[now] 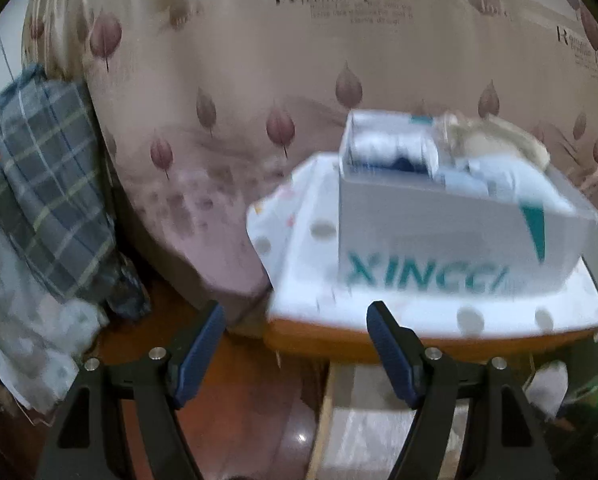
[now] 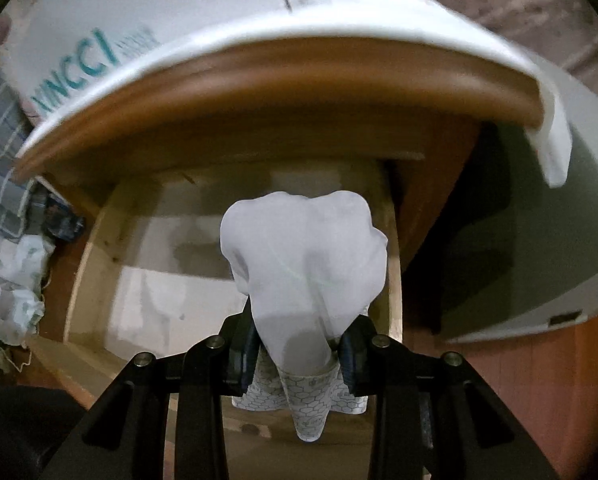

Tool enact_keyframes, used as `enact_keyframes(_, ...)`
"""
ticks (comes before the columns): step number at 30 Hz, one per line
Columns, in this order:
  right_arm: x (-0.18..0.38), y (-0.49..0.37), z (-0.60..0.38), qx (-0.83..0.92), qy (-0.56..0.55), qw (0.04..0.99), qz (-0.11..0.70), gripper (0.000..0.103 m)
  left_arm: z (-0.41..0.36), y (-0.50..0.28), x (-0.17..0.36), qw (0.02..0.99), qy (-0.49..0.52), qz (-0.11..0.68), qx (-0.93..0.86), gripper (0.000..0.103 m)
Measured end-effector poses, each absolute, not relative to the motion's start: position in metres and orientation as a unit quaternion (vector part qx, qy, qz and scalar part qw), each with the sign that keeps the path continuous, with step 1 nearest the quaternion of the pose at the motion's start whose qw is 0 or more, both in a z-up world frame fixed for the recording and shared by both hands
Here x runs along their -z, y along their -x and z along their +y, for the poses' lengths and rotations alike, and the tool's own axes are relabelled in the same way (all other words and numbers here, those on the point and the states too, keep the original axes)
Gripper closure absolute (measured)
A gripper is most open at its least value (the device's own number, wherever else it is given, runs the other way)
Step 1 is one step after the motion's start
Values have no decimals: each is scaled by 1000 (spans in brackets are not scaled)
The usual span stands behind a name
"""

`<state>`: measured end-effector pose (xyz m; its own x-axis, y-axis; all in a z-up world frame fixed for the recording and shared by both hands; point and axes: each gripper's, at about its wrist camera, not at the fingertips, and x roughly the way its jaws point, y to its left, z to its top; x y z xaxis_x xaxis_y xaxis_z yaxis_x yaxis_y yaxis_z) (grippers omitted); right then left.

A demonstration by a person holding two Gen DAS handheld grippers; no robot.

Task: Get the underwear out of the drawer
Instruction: 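Withdraw the left tool from the box back to the drawer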

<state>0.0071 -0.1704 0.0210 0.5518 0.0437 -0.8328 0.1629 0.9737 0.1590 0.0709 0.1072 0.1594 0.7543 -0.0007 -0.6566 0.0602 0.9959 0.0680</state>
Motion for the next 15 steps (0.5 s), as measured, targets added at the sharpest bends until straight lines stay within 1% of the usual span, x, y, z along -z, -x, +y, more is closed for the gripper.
enact_keyframes(3,-35,-3,-170,35,-107,880,461,73,109,-64,-127,923,-30,383,14,28)
enact_keyframes(7,-51,2,-170,37,-105,880,461,73,109,-59,-99,922,-18,387,-3,28)
enact_keyframes(12,-82,6,-167,32,-96,886,452,73,112,-60,-78,914,-23,405,-34,28)
enact_keyframes(15,-101,9,-165,29,-88,892,442,73,120,-60,-74,916,-18,399,-47,28)
